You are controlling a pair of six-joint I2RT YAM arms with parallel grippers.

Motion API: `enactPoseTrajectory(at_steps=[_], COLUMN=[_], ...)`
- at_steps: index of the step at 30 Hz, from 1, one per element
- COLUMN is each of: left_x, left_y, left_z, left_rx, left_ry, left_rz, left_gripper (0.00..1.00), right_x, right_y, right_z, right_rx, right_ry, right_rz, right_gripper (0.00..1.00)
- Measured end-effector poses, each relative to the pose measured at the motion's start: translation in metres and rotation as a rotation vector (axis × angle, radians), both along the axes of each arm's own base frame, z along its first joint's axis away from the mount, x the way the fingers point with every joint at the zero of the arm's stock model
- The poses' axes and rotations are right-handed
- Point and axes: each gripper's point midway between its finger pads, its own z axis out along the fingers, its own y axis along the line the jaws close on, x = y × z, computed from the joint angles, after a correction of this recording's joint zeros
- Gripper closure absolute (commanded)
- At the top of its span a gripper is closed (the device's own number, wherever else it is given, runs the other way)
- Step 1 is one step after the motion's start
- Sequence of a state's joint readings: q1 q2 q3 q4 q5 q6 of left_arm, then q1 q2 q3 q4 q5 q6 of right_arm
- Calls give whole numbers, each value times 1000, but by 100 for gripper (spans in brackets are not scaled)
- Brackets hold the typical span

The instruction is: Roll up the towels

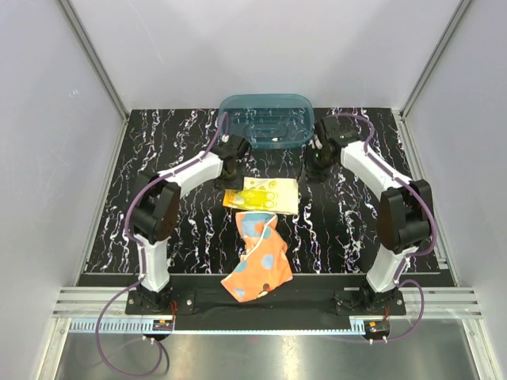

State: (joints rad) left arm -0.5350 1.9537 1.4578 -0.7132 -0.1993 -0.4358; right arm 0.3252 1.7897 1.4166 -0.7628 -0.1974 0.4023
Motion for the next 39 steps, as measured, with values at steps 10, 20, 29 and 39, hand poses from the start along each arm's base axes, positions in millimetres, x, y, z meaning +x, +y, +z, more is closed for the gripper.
enactPoseTrajectory(at_steps=[10, 20, 29, 39], left_x=[-12, -33, -30, 0], left_y=[-4, -35, -32, 9], left_z=[51, 23, -23, -21], left_rx=[-142, -323, -356, -395], left_ry=[-107, -20, 68, 41], left_rz=[19, -51, -17, 113], left_gripper=[45, 51, 54, 55], right_x=[41, 44, 48, 46], right_y=[48, 50, 33, 48], right_z=[35, -67, -85, -85], right_rx=[199, 171, 203, 296], right_ry=[-37, 180, 198, 216], right_rz=[103, 87, 39, 38], right_gripper=[66, 70, 70, 71])
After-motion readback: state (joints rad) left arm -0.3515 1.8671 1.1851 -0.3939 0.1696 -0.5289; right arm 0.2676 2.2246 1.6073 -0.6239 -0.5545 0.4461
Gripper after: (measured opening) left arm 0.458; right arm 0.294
